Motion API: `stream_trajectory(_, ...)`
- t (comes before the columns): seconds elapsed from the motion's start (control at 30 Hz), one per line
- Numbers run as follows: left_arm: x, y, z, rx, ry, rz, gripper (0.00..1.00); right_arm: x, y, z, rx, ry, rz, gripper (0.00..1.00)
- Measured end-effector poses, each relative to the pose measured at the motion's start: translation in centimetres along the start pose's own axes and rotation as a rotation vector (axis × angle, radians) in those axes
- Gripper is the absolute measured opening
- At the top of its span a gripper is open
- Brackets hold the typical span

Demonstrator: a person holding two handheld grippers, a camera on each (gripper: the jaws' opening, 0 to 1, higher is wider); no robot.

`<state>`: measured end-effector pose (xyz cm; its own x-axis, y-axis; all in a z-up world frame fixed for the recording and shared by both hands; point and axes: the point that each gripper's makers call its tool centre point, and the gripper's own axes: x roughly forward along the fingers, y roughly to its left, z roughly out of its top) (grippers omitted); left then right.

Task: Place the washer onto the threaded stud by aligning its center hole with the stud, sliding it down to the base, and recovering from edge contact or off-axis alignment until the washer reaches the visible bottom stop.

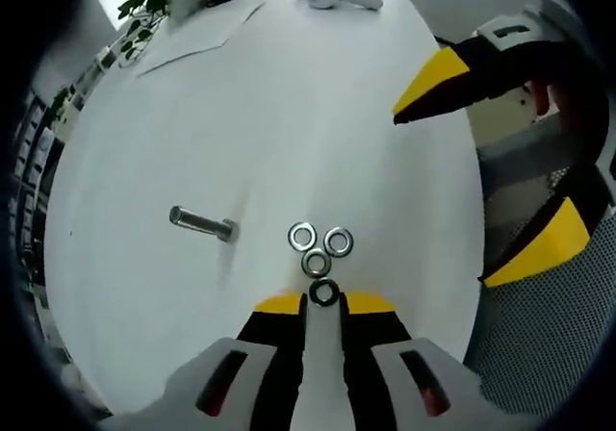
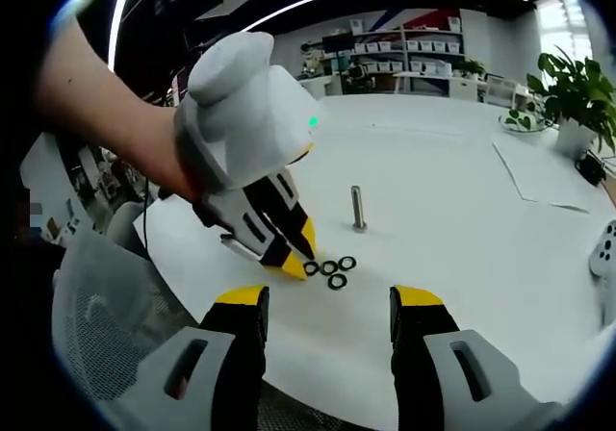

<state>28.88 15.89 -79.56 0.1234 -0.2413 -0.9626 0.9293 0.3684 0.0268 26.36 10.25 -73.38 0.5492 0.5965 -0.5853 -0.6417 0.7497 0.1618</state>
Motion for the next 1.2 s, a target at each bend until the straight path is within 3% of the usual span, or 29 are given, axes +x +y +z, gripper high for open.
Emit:
stream_trajectory(0.2,0.09,0.29,-0.01,-0.030,-0.011,-0.014,0.11,-0.01,0.02,0.01,0.001,0.000,0.000,0.53)
stream_trajectory(0.47,0.20,-0.03,0.19,-0.019,-0.005,-0.029,0.15,-0.01,0.04,-0.02,0.000,0.002,0.000,0.53)
stream_trajectory(0.9,0.18,0.10,0.22,0.016,0.007,-0.021,0.10,0.05,0.05,-0.07,-0.003,0.004,0.000,0.53)
stream_trajectory(1.2,0.21,0.19,0.21,0.032,0.052,-0.028,0.09,0.02,0.00,-0.08,-0.003,0.006,-0.001,0.53)
